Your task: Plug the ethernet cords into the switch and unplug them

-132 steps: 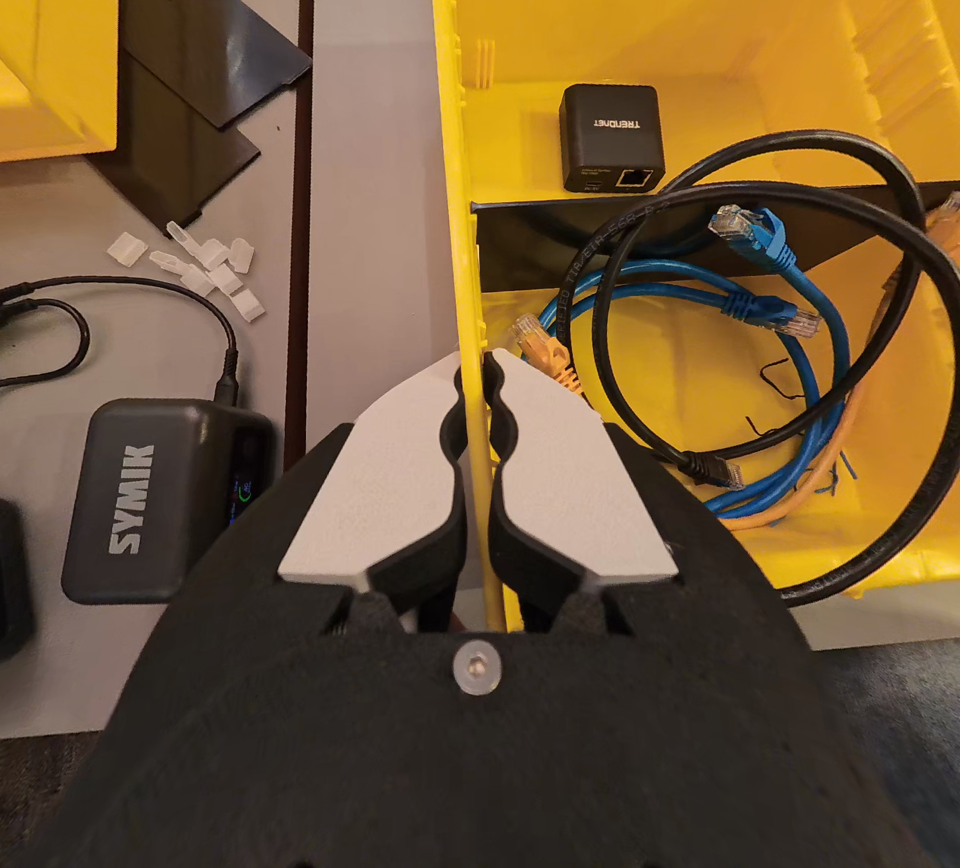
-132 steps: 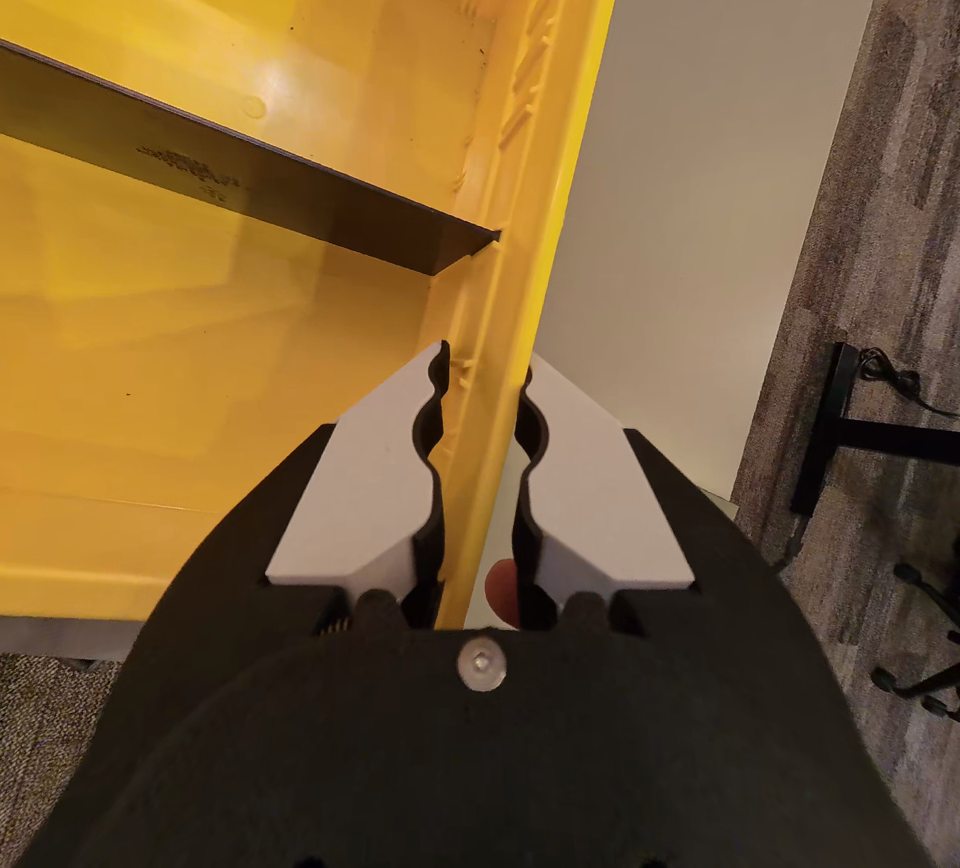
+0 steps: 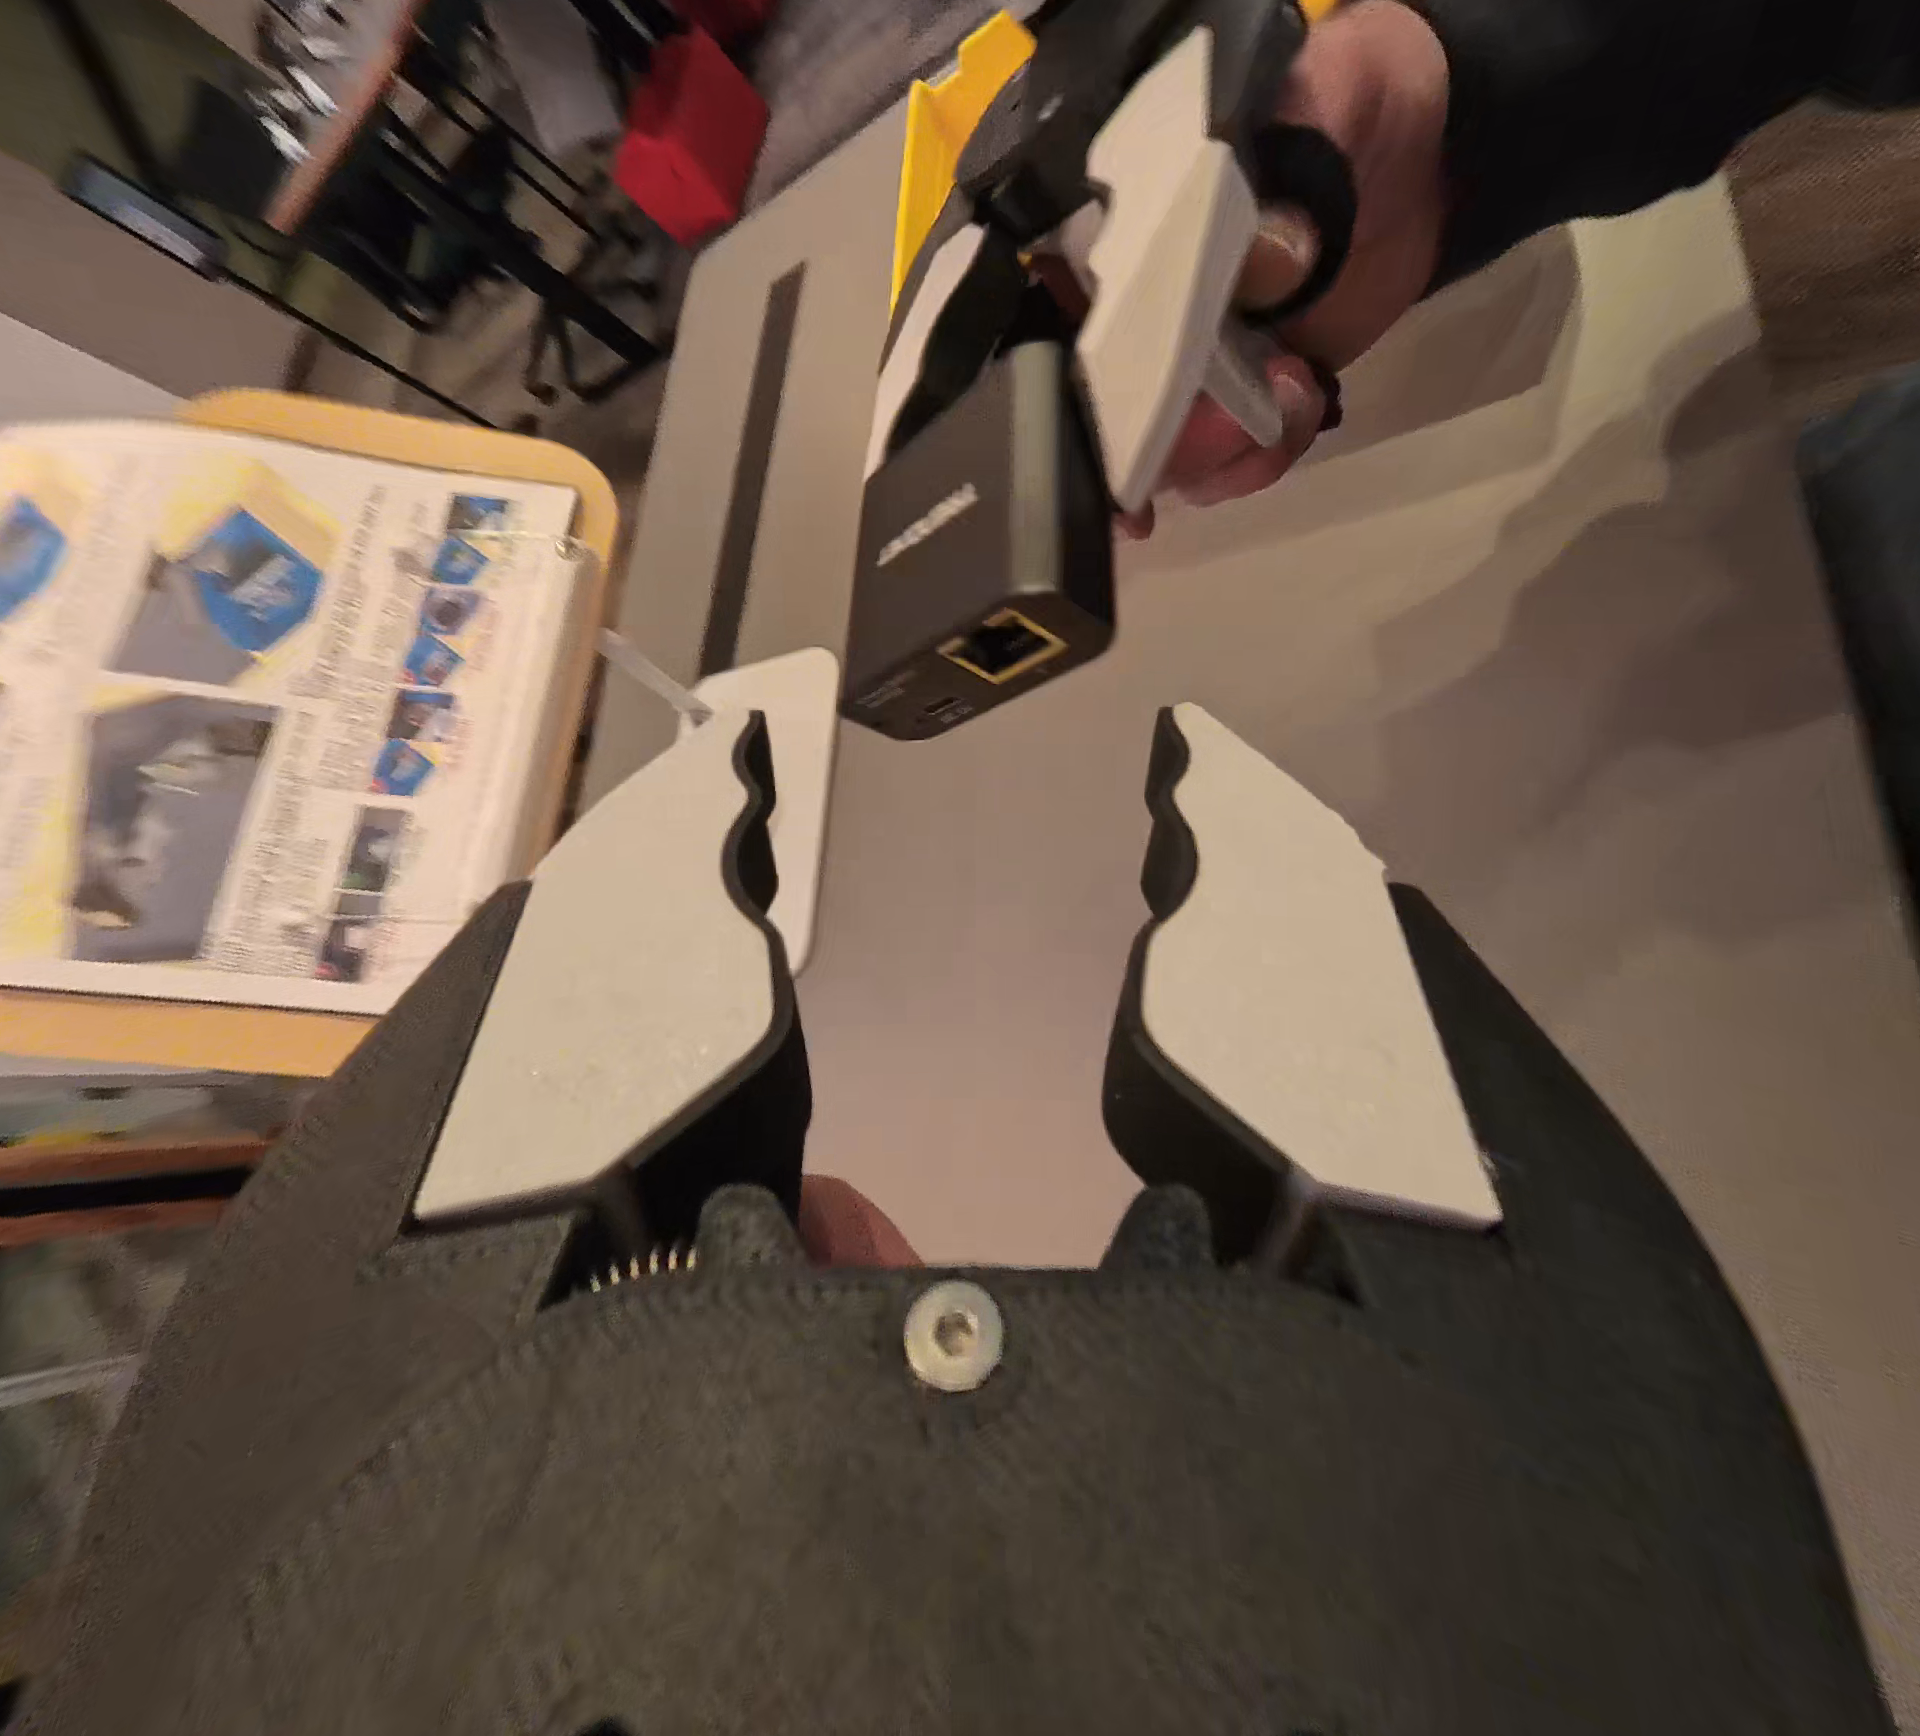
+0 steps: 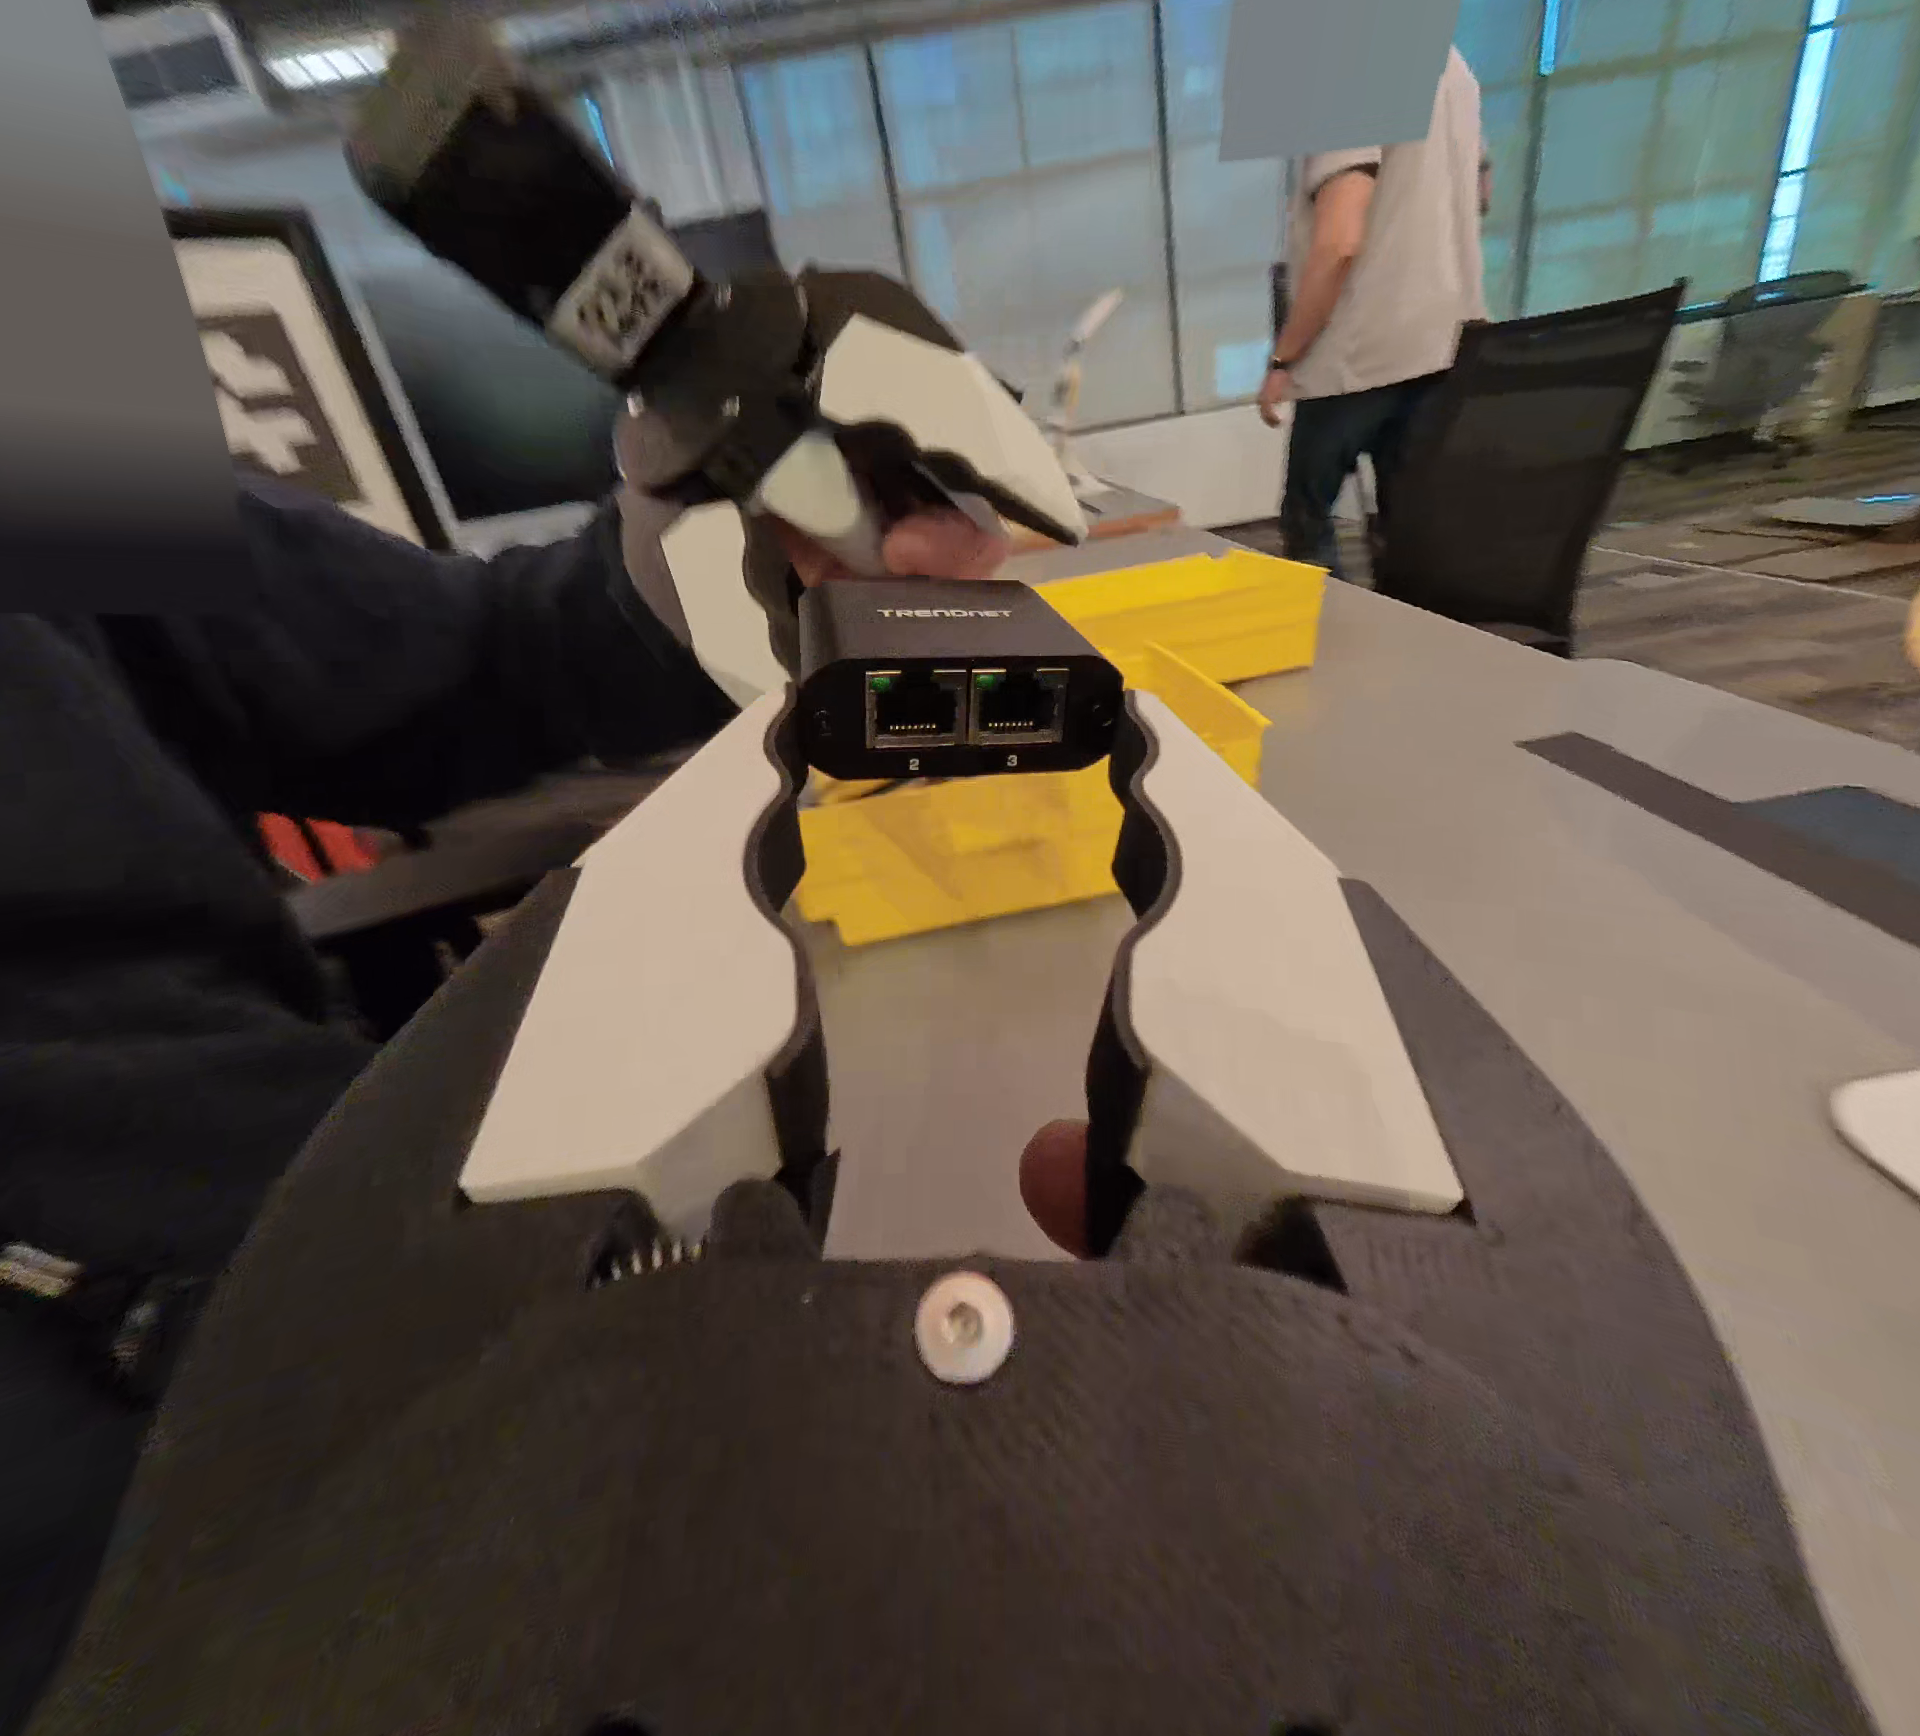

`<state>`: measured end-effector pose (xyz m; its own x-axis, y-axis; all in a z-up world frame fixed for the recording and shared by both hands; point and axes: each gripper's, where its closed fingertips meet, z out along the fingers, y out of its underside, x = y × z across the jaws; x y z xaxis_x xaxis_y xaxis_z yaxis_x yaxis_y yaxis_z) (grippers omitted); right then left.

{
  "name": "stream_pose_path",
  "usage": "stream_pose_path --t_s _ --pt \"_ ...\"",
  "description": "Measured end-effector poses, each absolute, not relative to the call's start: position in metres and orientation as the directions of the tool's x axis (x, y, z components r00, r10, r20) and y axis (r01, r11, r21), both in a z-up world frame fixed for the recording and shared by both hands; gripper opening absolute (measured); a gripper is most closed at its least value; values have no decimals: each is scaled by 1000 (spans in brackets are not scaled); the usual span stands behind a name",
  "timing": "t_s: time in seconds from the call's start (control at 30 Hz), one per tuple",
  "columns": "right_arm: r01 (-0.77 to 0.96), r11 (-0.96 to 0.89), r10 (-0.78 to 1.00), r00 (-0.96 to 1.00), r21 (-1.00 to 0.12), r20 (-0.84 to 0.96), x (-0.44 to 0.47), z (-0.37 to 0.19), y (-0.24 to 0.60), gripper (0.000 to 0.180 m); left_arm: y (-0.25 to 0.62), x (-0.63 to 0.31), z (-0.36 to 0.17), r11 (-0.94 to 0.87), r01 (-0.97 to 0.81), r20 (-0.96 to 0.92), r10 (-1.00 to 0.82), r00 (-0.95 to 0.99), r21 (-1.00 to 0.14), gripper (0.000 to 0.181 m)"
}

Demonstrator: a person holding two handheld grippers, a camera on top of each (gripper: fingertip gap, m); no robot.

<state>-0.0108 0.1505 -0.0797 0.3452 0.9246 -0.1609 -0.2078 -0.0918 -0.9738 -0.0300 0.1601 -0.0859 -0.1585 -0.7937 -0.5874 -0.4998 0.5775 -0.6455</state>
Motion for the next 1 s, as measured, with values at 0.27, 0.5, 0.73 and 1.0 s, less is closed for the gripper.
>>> stream_pose_path --t_s 0.27,0.5,0.73,1.0 --pt "-343 -199 950 162 -918 -267 -12 -69 137 58 143 -14 -76 754 -403 -795 -599 -97 -519 57" --pt "-355 -274 948 55 -894 -312 -20 -70 129 58 140 -12 -72 801 -388 -849 -522 -81 -456 27" --pt "-314 -266 958 17 -911 -286 -29 -65 117 69 122 -15 -72 853 -294 -869 -480 -118 -431 24" --pt "-241 -281 958 -10 -929 -288 -40 -68 107 61 117 -12 -75 911 -284 -930 -344 -128 -298 24"
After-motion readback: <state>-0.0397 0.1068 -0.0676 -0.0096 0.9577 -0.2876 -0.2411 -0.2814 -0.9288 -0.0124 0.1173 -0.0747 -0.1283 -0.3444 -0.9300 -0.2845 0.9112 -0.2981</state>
